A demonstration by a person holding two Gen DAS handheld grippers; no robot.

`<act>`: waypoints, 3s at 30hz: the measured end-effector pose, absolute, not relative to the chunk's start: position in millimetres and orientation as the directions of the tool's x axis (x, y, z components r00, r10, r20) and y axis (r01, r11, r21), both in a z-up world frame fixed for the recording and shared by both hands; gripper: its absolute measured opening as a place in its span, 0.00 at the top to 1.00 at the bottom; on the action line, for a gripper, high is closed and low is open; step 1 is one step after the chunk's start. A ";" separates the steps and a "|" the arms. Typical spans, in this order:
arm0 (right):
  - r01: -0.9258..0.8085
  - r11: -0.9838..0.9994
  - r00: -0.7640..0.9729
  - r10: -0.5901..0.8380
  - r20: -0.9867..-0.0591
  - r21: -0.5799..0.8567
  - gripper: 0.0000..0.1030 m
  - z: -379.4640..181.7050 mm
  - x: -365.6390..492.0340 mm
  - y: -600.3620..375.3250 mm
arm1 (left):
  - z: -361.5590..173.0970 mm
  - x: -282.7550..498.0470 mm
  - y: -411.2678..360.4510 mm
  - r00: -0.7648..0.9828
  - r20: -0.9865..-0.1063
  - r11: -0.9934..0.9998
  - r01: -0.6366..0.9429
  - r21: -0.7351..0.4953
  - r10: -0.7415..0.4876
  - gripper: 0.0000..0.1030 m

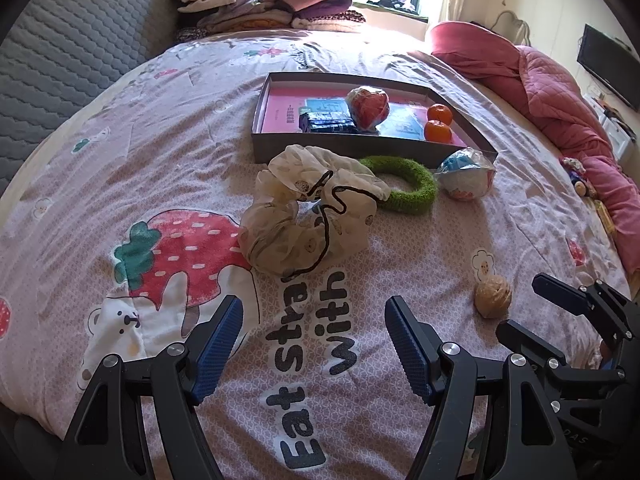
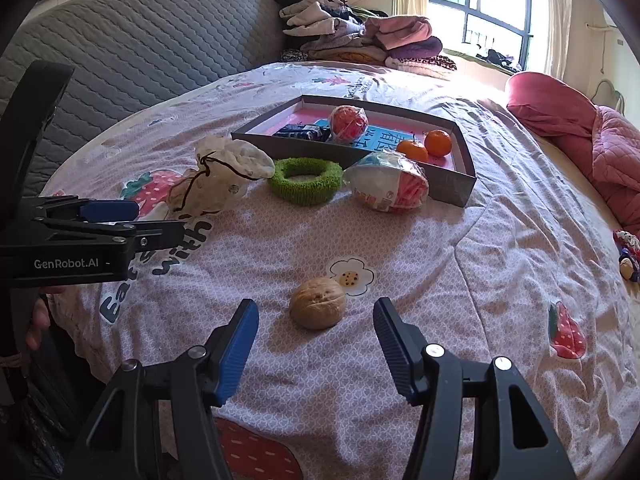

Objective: Organize objects

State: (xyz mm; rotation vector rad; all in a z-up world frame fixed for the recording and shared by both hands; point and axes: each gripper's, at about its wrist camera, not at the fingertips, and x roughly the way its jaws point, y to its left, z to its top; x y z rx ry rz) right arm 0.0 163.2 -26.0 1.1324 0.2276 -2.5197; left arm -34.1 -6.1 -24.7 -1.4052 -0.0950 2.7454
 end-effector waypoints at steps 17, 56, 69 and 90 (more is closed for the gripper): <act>0.361 -0.932 -0.605 -0.241 -0.759 0.008 0.42 -38.3 -12.3 163.4 | -26.4 -52.8 -10.4 -0.614 -0.784 -0.995 -0.023 -0.094 0.088 0.27; 0.392 -0.920 -0.596 -0.271 -0.755 0.021 0.66 -54.0 -22.2 154.5 | -45.6 -94.9 -2.1 -0.624 -0.767 -0.989 -0.084 -0.125 0.150 0.62; 0.387 -0.922 -0.599 -0.274 -0.753 0.028 0.66 -52.7 -20.9 156.2 | -44.7 -87.3 -8.5 -0.649 -0.741 -0.984 -0.082 -0.158 0.173 0.88; 0.395 -0.918 -0.617 -0.290 -0.731 0.031 0.66 -40.0 -15.4 156.0 | -33.5 -64.4 1.0 -0.663 -0.737 -0.991 -0.080 -0.103 0.130 0.88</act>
